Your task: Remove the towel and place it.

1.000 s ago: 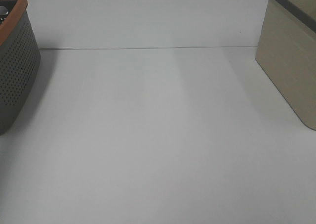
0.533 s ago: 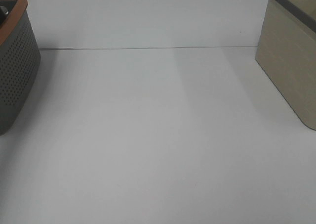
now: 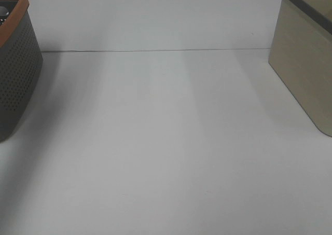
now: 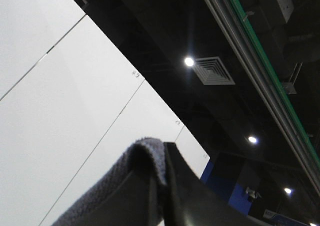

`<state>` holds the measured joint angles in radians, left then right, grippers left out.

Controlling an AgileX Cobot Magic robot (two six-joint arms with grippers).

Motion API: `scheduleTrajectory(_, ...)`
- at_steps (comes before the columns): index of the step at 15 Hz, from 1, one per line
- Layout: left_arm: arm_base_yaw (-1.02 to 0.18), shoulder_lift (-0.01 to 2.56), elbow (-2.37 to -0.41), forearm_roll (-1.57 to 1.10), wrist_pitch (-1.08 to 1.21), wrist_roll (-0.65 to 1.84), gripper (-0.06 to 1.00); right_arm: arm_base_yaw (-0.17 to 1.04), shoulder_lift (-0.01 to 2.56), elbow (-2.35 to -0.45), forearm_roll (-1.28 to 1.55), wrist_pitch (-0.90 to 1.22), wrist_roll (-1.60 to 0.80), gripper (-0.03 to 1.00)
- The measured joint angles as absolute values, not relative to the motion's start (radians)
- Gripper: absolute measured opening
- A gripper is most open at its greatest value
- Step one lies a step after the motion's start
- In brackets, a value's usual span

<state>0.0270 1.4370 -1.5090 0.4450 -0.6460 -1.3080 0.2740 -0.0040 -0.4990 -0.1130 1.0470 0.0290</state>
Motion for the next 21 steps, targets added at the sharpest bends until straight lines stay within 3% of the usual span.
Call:
scheduleTrajectory(6, -0.192, 1.57, -1.692, 0.504, -0.327, -1.243, 0.0, 0.274, -0.004, -0.499, -0.113, 1.047, 0.029, 0.71)
scheduleTrajectory(13, -0.408, 1.727, -1.693, 0.603, 0.01, -1.217, 0.0, 0.274, -0.004, -0.499, -0.113, 1.047, 0.029, 0.71)
scheduleTrajectory(21, -0.589, 1.752, -1.628, 0.601, 0.401, -0.927, 0.0, 0.274, -0.004, -0.499, -0.111, 1.047, 0.029, 0.71)
